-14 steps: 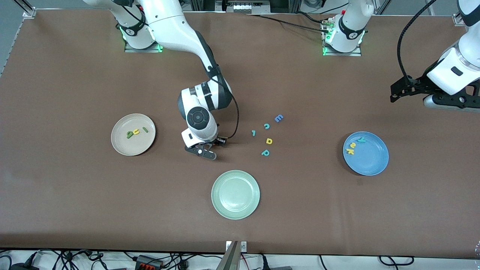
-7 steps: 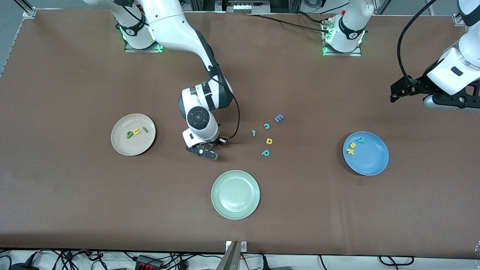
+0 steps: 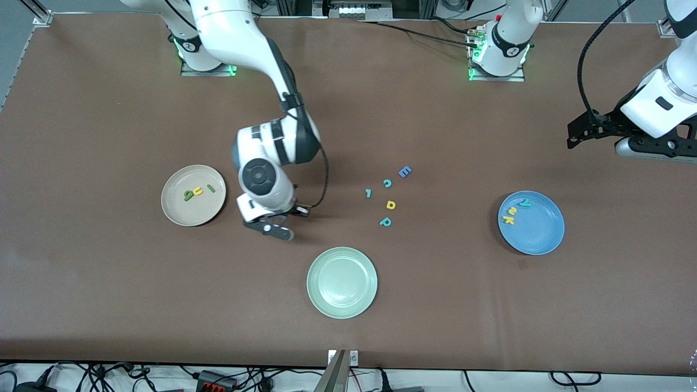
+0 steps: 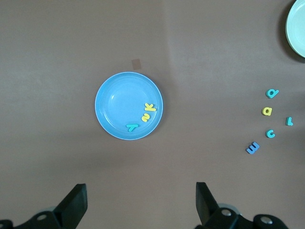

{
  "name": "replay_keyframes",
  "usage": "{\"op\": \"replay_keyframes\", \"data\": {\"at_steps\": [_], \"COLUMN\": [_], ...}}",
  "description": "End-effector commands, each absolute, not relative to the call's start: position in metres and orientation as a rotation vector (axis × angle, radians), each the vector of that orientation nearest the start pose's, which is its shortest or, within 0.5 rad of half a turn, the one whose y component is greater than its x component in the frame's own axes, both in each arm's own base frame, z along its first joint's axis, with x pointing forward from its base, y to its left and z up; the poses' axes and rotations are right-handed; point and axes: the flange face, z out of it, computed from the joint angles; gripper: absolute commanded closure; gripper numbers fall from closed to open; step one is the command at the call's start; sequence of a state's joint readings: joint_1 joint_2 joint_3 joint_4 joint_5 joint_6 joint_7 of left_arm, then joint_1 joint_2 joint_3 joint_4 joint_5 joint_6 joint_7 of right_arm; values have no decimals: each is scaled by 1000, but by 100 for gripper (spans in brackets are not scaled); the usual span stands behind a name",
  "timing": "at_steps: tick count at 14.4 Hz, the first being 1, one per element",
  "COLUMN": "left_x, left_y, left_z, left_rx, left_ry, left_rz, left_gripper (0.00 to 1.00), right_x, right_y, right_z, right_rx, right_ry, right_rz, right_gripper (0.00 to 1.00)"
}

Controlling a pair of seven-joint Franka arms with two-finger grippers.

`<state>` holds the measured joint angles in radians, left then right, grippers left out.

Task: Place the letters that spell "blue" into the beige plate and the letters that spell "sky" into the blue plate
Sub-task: 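Carry the orange e over the beige plate and open the right gripper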

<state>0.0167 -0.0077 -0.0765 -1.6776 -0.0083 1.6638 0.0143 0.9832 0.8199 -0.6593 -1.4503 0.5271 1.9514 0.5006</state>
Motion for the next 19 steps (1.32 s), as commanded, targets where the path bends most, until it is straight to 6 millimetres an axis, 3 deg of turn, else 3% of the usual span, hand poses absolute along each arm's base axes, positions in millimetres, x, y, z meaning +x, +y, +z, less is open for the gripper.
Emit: {"op": "replay_keyframes", "data": {"at_steps": [1, 4, 8, 10, 19], "left_x": [553, 553, 553, 553, 553], "left_y": [-32, -33, -32, -32, -31], "left_z": [592, 592, 592, 592, 592], "left_rx": [-3142, -3142, -3142, -3142, -3142], "left_ry": [130, 132, 130, 130, 127], "left_rz": [15, 15, 15, 15, 15], "left_gripper": [0, 0, 0, 0, 0], "right_x": [620, 618, 625, 628, 621], "right_y": [277, 210, 152, 133, 109], "right_z": [272, 261, 250, 244, 213], "right_rx": [-3194, -3224, -3200, -3187, -3215], "right_ry": [304, 118, -71, -114, -189], "right_rz": [367, 461, 497, 510, 465], "right_gripper": [91, 91, 89, 89, 84]}}
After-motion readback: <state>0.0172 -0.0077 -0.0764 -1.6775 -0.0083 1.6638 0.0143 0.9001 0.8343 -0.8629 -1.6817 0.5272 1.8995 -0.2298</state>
